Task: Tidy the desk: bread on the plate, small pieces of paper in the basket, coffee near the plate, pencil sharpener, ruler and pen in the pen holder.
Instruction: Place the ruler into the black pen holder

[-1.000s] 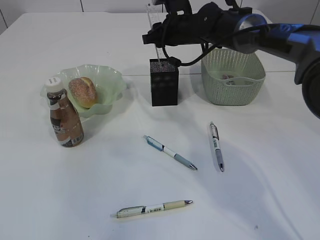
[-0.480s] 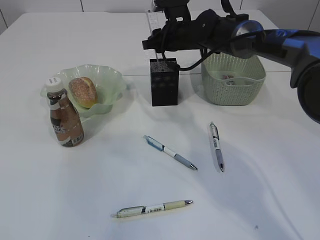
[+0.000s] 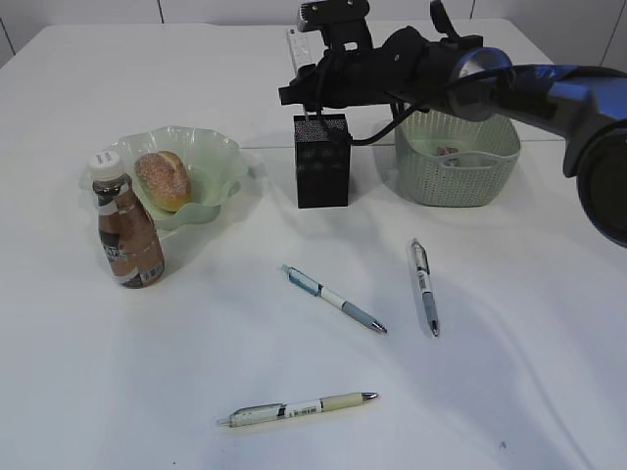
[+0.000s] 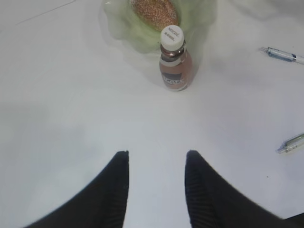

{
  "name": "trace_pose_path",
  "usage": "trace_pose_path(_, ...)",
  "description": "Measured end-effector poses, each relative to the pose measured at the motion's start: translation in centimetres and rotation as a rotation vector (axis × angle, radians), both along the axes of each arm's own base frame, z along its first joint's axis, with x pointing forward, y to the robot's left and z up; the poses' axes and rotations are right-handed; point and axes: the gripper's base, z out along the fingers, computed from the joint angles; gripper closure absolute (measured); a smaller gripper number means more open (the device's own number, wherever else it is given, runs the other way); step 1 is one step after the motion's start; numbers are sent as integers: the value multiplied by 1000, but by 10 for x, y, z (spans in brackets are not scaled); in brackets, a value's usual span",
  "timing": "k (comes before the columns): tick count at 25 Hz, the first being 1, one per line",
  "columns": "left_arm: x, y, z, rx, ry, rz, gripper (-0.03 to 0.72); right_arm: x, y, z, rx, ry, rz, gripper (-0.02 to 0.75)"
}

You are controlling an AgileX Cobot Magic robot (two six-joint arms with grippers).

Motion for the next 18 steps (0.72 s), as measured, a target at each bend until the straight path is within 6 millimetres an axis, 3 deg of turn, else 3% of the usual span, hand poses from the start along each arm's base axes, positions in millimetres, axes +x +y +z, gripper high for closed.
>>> trace_pose_path(18, 0, 1, 0, 6, -3, 2, 414, -5, 3, -6, -12, 74, 48, 426)
